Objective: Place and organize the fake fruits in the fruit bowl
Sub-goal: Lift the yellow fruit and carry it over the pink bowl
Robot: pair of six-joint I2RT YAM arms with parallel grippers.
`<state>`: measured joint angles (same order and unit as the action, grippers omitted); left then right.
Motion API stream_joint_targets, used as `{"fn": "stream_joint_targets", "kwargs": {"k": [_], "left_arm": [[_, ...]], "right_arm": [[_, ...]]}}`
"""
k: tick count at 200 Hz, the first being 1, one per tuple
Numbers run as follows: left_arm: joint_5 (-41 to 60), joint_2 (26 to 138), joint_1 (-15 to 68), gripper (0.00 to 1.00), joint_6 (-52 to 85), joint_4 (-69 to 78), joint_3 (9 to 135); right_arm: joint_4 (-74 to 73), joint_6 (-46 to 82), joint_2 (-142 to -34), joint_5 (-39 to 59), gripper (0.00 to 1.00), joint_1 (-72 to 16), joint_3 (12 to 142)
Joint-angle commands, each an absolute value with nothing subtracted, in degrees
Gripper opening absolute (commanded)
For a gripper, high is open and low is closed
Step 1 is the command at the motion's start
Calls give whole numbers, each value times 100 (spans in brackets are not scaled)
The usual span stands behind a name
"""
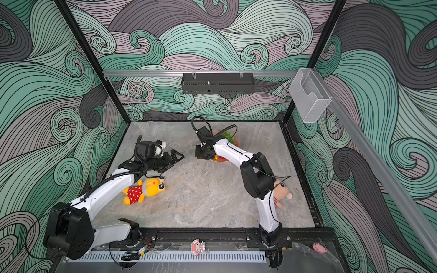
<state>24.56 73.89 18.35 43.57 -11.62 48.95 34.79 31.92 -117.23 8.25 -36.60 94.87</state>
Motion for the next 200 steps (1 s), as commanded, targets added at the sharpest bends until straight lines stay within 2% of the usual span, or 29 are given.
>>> {"fn": "stream_joint_targets", "kwargs": {"k": [1, 34, 82, 200], "left_arm": [[2216, 7674, 2133, 98, 4396, -576, 5302], [2000, 8112, 2513, 99, 4222, -365, 5663], [1997, 8722, 2624, 99, 4299, 213, 5764], [1938, 8802, 2628, 99, 4122, 102, 5774]], "right_arm": [[3347, 2589, -11447, 928, 22, -3524, 9335], [3456, 2066, -11510, 1000, 22, -3283, 9367], [3568, 1462, -11684, 698, 22, -3097, 9474], [3738, 1229, -12298, 711, 24, -3006, 10008]]}}
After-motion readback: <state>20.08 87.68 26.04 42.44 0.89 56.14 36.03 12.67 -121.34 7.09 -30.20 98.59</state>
